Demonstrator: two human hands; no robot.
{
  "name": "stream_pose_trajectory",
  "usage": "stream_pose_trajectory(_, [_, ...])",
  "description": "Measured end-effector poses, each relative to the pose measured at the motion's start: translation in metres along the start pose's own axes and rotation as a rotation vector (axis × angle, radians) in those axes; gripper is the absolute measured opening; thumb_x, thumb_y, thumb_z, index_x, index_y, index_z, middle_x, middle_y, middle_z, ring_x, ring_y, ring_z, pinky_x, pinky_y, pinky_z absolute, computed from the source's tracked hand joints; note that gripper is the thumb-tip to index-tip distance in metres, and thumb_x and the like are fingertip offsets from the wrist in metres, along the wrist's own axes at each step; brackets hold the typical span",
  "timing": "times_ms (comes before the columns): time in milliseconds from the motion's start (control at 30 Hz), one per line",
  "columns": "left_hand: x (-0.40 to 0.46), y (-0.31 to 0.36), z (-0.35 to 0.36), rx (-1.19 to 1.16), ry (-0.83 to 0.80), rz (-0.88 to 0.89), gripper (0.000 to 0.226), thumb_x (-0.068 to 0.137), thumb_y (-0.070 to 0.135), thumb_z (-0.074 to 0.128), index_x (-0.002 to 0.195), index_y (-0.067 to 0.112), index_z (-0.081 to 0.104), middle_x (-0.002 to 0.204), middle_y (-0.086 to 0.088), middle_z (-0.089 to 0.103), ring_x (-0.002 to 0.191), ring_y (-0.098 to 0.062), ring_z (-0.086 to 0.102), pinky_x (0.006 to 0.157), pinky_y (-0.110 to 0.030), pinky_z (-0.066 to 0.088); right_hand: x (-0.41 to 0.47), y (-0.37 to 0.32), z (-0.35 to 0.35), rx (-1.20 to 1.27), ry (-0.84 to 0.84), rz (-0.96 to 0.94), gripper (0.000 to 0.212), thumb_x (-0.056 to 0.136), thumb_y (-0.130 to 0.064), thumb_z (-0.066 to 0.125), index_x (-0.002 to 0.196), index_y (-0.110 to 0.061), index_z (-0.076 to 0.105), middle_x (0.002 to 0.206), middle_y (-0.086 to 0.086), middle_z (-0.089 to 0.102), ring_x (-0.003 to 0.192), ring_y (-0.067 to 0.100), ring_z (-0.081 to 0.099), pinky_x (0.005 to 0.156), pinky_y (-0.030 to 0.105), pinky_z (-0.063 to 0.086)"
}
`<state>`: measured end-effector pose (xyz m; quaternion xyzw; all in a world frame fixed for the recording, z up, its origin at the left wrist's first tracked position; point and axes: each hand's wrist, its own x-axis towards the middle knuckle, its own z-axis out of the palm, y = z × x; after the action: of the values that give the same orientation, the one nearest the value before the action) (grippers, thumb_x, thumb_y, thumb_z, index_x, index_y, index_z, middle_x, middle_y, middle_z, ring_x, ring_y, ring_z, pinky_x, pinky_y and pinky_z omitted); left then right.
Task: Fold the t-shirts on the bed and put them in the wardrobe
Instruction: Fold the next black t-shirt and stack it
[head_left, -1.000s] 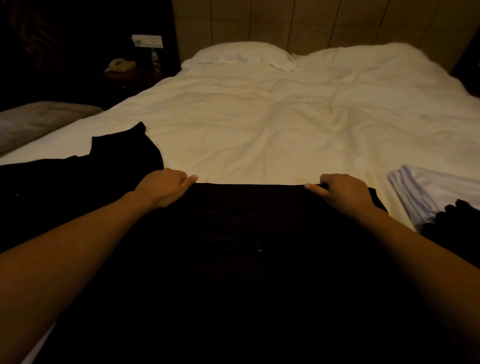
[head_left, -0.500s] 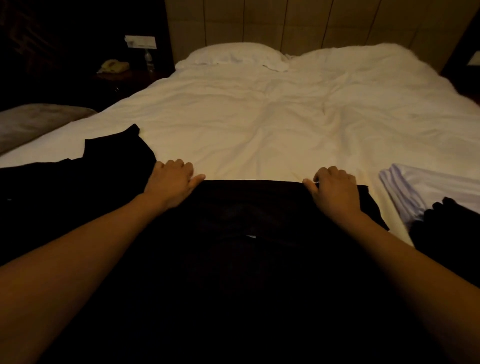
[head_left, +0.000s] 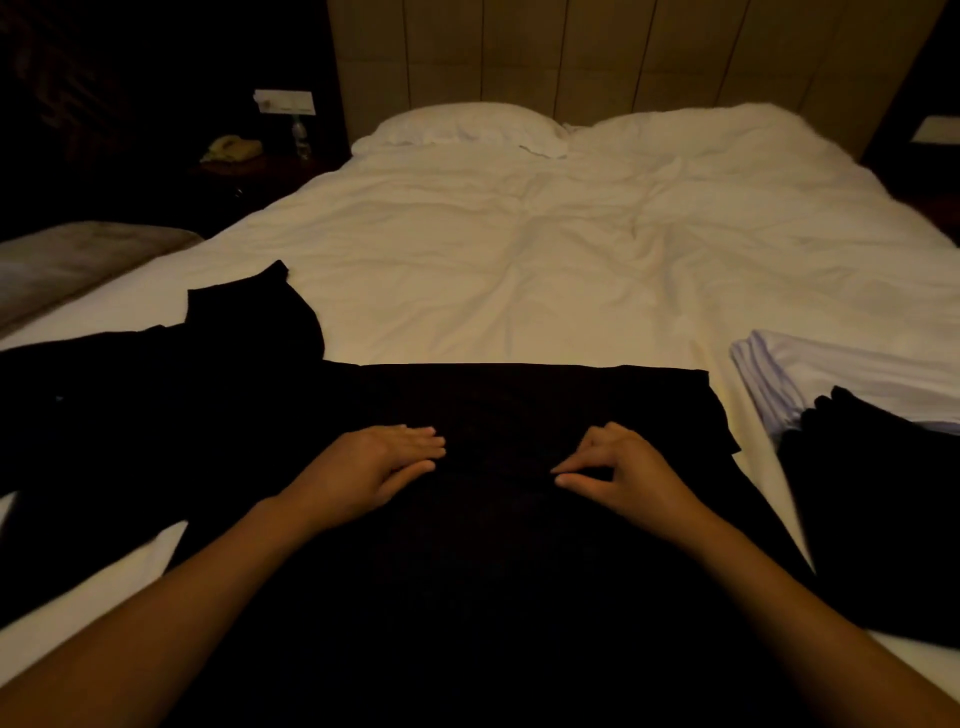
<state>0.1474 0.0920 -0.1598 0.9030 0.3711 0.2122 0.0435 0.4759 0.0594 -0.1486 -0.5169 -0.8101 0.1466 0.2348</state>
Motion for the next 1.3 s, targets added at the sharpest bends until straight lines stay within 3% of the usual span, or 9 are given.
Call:
stream_pose_trajectory(100, [-0.010,0.007,-0.014,0.165,0.056,-0.003,0.073,0.098,0.065,0.014,0.113,0.026,0.074,0.114,0.012,0.071,0.105,-0.005,0.066,0.081,-0.027,0.058,-0.003,-0.003,-0.004,-0.002,-0.019,0.020,0.007,0.083,-0.035,0.075,0.088,-0.040,0.072,0.082,-0.018,0.058,0.084,0.004,0.054,0.082,0.040,0.050])
stream_pose_trajectory(200, [-0.014,0.012,-0.023,0.231,0.056,0.017,0.069,0.098,0.066,0.015,0.106,0.031,0.074,0.103,0.017,0.072,0.092,-0.003,0.066,0.063,-0.030,0.057,-0.004,-0.011,-0.011,0.016,-0.085,0.070,0.006,0.086,-0.044,0.068,0.081,-0.045,0.065,0.085,-0.014,0.062,0.087,0.002,0.056,0.085,0.035,0.050])
stream_pose_trajectory(300, [-0.003,0.015,-0.031,0.097,0.082,-0.104,0.077,0.093,0.073,0.011,0.107,0.030,0.073,0.099,0.014,0.073,0.089,-0.007,0.067,0.072,-0.032,0.055,0.008,-0.015,-0.017,0.047,-0.014,0.146,0.017,0.092,-0.045,0.060,0.081,-0.036,0.069,0.085,-0.011,0.064,0.085,0.003,0.058,0.086,0.031,0.049])
stream_pose_trajectory(400, [0.026,0.008,-0.035,0.055,0.173,-0.249,0.061,0.093,0.066,0.028,0.102,0.024,0.072,0.094,0.006,0.073,0.087,-0.016,0.068,0.075,-0.035,0.053,0.033,-0.008,-0.021,-0.068,0.158,0.200,0.019,0.095,-0.036,0.059,0.103,-0.025,0.072,0.097,-0.007,0.064,0.098,0.012,0.059,0.088,0.030,0.045])
stream_pose_trajectory(500, [0.057,-0.012,-0.029,0.053,0.096,-0.430,0.037,0.100,0.041,0.045,0.122,0.019,0.063,0.117,-0.004,0.066,0.107,-0.022,0.061,0.088,-0.033,0.048,0.058,0.002,-0.025,-0.132,0.189,0.291,0.037,0.095,-0.038,0.058,0.128,-0.021,0.061,0.124,0.002,0.060,0.117,0.020,0.054,0.094,0.033,0.044])
stream_pose_trajectory(633, [0.082,-0.042,-0.019,0.003,-0.056,-0.576,0.045,0.102,0.043,0.043,0.135,0.014,0.052,0.134,-0.011,0.054,0.122,-0.027,0.051,0.098,-0.036,0.041,0.082,0.021,-0.024,-0.157,0.097,0.381,0.061,0.092,-0.052,0.059,0.143,-0.021,0.045,0.143,0.004,0.049,0.130,0.023,0.046,0.102,0.038,0.042])
stream_pose_trajectory(900, [0.081,-0.068,-0.004,0.114,-0.006,-0.558,0.040,0.103,0.042,0.034,0.087,0.013,0.057,0.091,-0.009,0.057,0.091,-0.027,0.053,0.078,-0.038,0.040,0.086,0.045,-0.007,-0.327,0.183,0.339,0.060,0.083,-0.067,0.058,0.122,-0.021,0.061,0.112,0.004,0.059,0.105,0.021,0.053,0.090,0.034,0.043])
stream_pose_trajectory(1133, [0.078,-0.073,-0.002,0.269,-0.069,-0.534,0.045,0.100,0.056,0.028,0.086,0.020,0.052,0.087,-0.002,0.055,0.087,-0.024,0.052,0.088,-0.041,0.035,0.093,0.051,-0.015,-0.513,0.138,0.310,0.061,0.085,-0.074,0.044,0.098,-0.017,0.060,0.095,0.002,0.056,0.088,0.018,0.046,0.083,0.034,0.035])
stream_pose_trajectory(1300, [0.079,-0.065,-0.024,0.300,0.126,-0.441,0.037,0.100,0.050,0.042,0.086,0.019,0.058,0.084,-0.001,0.055,0.087,-0.025,0.052,0.081,-0.039,0.030,0.091,0.040,-0.029,-0.512,0.260,0.297,0.049,0.094,-0.061,0.045,0.097,-0.015,0.062,0.093,0.004,0.057,0.086,0.021,0.048,0.077,0.034,0.030])
